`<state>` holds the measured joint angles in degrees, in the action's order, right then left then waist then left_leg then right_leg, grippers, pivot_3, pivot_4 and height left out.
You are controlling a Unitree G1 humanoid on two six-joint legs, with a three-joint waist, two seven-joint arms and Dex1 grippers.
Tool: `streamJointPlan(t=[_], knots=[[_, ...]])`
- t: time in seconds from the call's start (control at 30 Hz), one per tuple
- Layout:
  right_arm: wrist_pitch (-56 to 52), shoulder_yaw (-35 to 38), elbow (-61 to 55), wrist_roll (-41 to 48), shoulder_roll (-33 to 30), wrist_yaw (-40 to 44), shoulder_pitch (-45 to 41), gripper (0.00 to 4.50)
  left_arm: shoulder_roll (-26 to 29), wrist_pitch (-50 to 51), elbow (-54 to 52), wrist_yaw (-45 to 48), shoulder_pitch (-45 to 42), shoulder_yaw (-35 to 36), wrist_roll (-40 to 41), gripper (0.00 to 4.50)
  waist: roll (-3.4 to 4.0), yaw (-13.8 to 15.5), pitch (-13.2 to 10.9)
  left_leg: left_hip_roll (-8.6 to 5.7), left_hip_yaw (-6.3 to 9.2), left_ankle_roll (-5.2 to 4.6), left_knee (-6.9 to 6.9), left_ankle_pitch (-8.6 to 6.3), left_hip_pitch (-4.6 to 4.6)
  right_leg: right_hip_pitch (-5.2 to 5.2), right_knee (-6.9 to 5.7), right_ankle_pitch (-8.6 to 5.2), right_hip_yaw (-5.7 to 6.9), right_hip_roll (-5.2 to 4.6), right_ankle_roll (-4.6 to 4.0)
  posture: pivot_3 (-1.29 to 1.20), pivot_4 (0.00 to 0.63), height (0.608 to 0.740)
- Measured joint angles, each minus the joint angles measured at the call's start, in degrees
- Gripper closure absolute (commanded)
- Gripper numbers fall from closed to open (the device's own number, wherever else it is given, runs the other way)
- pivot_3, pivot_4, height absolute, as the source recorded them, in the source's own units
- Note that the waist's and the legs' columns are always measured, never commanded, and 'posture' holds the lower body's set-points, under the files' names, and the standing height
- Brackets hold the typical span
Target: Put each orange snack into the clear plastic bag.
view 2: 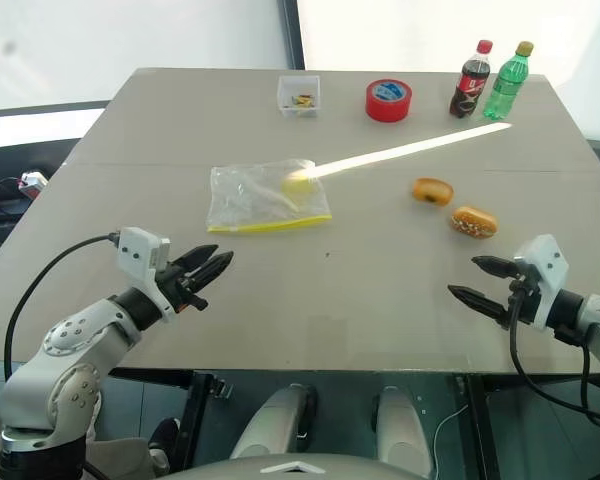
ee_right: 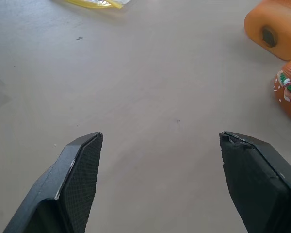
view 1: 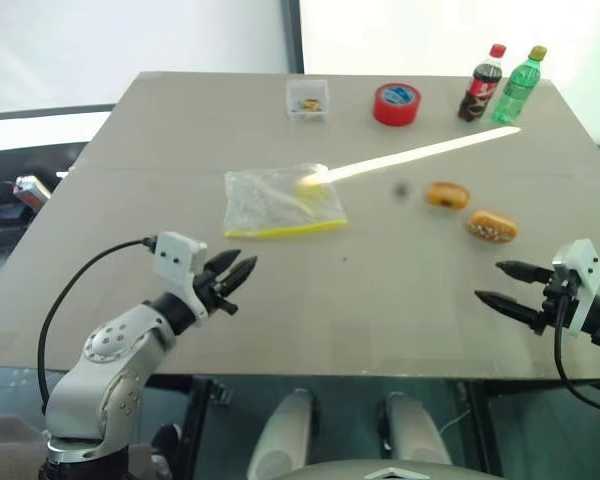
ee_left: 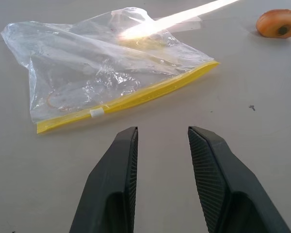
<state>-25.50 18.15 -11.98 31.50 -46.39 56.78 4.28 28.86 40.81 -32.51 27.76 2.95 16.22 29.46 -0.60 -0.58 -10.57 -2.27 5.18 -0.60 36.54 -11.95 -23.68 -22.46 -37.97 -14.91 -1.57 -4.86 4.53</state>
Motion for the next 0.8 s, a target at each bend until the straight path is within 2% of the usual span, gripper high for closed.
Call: streamJointPlan(t=[0.23,0.8], knots=[[-0.45,0.00,0.01,-0.20,-0.77,0.08,-0.21,0.57,-0.28,-0.04,-0.63,-0.38,2.60,0.15,1.30,2.77,0.00,0.03,0.00,0.01,0.02,0.00,0.00,0.00,-0.01,0.00,0.01,0.00,-0.01,-0.01,0.00,0.00,0.150,0.740],[-0.59,-0.28,-0.08,-0.92,-0.88,-1.05,-0.81,0.57,0.39,-1.33,-0.49,-0.28,2.26,0.14,1.76,2.77,0.00,0.18,0.00,0.01,0.02,0.00,0.00,0.00,-0.01,0.00,0.02,0.00,-0.01,-0.02,-0.01,0.00,0.150,0.740]])
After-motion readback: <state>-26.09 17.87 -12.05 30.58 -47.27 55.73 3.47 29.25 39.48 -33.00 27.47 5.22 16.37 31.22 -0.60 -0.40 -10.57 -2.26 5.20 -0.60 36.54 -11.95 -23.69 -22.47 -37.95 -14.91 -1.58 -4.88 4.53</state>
